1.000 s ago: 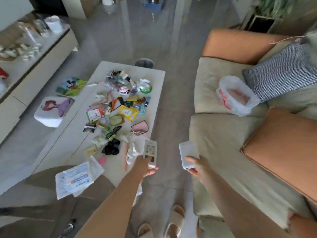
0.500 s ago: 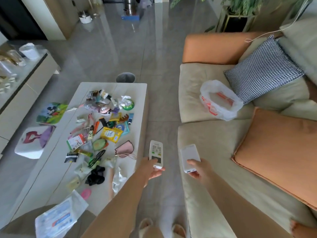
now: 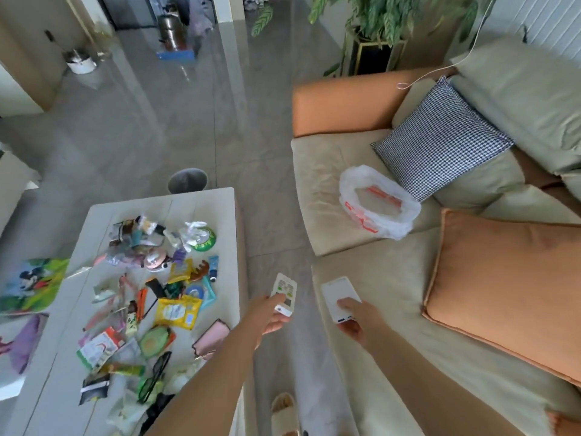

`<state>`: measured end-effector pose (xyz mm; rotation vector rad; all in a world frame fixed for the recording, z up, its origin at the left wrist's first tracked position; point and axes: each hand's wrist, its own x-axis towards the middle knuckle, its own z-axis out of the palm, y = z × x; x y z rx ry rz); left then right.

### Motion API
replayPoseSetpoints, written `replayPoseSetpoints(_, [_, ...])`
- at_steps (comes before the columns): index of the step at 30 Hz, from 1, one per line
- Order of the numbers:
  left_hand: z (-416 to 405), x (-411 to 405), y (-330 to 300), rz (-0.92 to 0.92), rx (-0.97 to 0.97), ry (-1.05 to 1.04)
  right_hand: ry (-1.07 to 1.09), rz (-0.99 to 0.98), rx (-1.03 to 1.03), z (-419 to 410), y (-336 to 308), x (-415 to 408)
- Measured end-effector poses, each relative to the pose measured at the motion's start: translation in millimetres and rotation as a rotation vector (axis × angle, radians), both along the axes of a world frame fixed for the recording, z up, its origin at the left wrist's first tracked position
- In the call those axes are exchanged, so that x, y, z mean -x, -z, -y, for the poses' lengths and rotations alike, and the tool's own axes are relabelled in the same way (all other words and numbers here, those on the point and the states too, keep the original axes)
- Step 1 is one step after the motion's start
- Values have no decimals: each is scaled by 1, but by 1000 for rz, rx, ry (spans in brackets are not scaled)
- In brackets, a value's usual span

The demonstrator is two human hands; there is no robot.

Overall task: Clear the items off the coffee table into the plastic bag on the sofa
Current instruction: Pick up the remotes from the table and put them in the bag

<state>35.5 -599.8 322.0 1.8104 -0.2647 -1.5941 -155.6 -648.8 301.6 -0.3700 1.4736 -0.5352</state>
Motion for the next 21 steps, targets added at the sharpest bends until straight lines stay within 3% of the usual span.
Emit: replayPoseSetpoints(21, [225,-33,11,22,-94,-40,160,6,-85,209,36,-34])
